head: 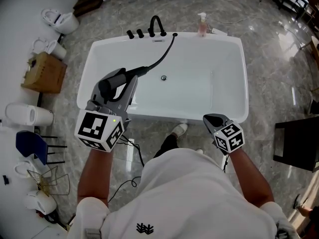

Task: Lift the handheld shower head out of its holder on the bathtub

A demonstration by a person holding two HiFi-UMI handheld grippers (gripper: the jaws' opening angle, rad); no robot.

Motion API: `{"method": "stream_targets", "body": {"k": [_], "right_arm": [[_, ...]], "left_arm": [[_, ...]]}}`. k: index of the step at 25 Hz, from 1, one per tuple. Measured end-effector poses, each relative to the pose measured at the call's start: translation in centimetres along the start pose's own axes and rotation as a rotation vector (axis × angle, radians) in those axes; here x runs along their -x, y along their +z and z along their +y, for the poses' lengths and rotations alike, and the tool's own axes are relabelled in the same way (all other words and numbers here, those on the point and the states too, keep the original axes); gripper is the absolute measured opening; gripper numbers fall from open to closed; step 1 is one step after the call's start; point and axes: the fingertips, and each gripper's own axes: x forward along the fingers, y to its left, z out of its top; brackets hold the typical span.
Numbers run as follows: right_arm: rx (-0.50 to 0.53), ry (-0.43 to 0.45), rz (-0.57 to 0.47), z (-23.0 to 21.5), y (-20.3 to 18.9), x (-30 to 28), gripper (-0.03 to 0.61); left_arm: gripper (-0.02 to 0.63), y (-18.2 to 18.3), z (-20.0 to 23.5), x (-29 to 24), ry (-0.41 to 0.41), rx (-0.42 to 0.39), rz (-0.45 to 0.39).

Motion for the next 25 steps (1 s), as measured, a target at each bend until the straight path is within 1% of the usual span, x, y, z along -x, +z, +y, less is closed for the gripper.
{"method": "stream_targets", "body": {"k": [25], "right_arm": [[-0.01,0.001,0.005,0.6,-1.0,0.2,0.012]], "left_arm": [[0.138,0.8,0.0,0.0,-0.008,-0.003,-0.011]]}}
